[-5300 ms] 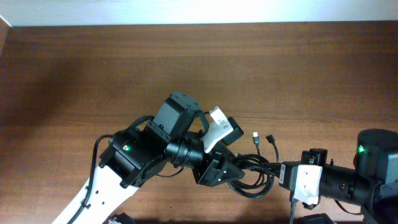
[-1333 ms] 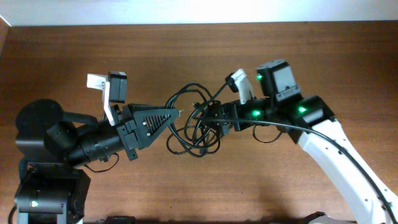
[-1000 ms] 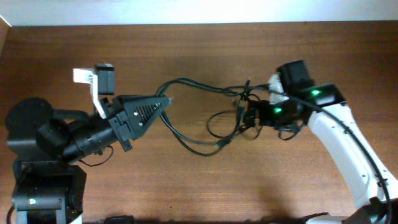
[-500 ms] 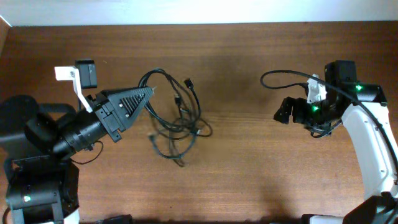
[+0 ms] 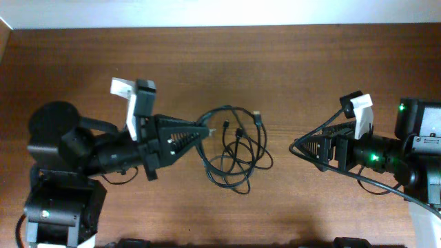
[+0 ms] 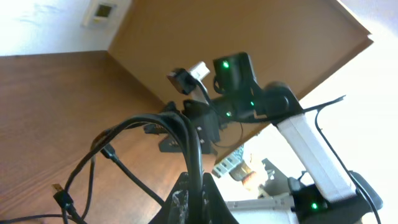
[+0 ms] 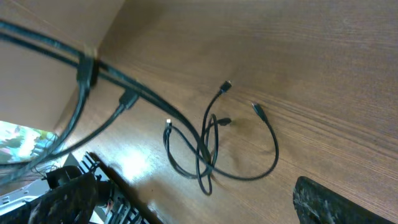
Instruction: Untangle cables
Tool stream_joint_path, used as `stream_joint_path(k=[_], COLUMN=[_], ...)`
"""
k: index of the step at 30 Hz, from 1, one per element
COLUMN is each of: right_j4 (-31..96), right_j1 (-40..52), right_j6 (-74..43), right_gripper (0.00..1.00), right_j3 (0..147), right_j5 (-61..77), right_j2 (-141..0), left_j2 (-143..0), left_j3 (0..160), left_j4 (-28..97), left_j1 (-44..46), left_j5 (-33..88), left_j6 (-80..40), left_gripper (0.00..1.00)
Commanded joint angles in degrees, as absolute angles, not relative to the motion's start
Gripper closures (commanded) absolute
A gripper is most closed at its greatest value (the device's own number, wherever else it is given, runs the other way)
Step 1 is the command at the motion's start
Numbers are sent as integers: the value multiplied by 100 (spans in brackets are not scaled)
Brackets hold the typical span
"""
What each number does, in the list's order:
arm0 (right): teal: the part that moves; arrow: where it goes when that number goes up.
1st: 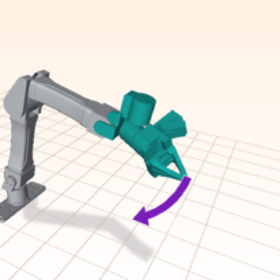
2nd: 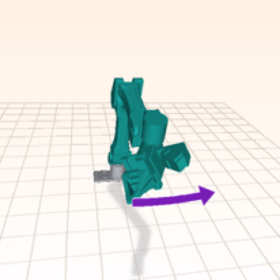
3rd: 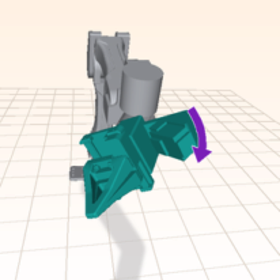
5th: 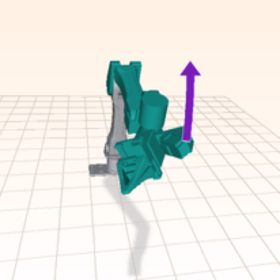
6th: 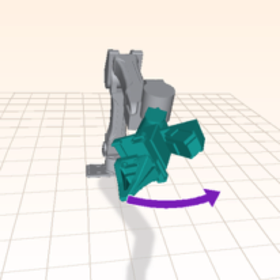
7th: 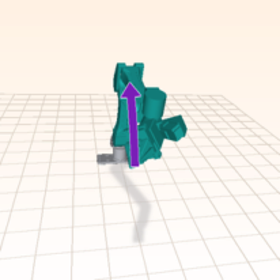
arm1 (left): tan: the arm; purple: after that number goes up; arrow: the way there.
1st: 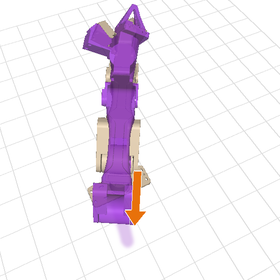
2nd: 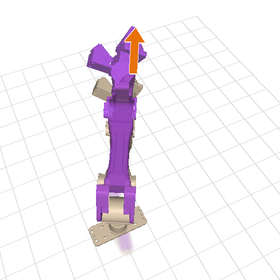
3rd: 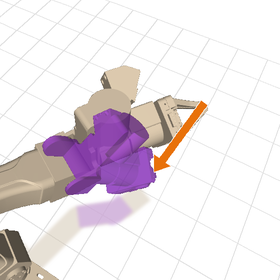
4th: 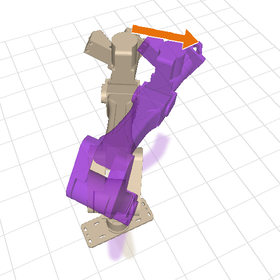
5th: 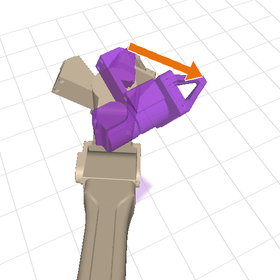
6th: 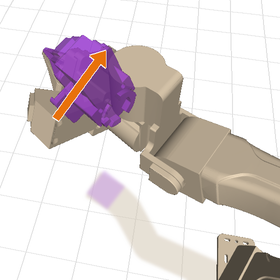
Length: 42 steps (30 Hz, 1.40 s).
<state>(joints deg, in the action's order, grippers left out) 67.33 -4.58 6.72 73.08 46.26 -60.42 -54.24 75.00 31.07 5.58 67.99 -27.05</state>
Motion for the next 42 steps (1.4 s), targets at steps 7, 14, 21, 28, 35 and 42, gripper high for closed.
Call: stream_joint_path(k=[7,14,21,28,35,42], right_j4=[6886,7273,7328,6785,6722,6726], right_j1=[-489,-491,-502,-502,-502,-502], right_j6=[773,631,-8,-1747,-1747,-1747], right_gripper=[0,0,0,0,0,0], right_j3=[7330,7330,7330,7330,7330,7330], right_j5=[4737,3677,2561,2178,2178,2180], right_j2=[-6014,-6086,-6661,-6665,-6665,-6665], left_j2=[-7118,-8637,-8777,-10090,-11240,-11391], left_j3=[7601,7601,7365,6860,6860,6827], left_j4=[5186,5966,6224,5070,4285,4191], left_j1=[1920,2480,4683,5957,6114,6246], left_j5=[2432,2029,1212,1216,1216,1210], left_j6=[-2217,-899,637,478,62,-89], left_gripper=[1,1,1,1,16,96])
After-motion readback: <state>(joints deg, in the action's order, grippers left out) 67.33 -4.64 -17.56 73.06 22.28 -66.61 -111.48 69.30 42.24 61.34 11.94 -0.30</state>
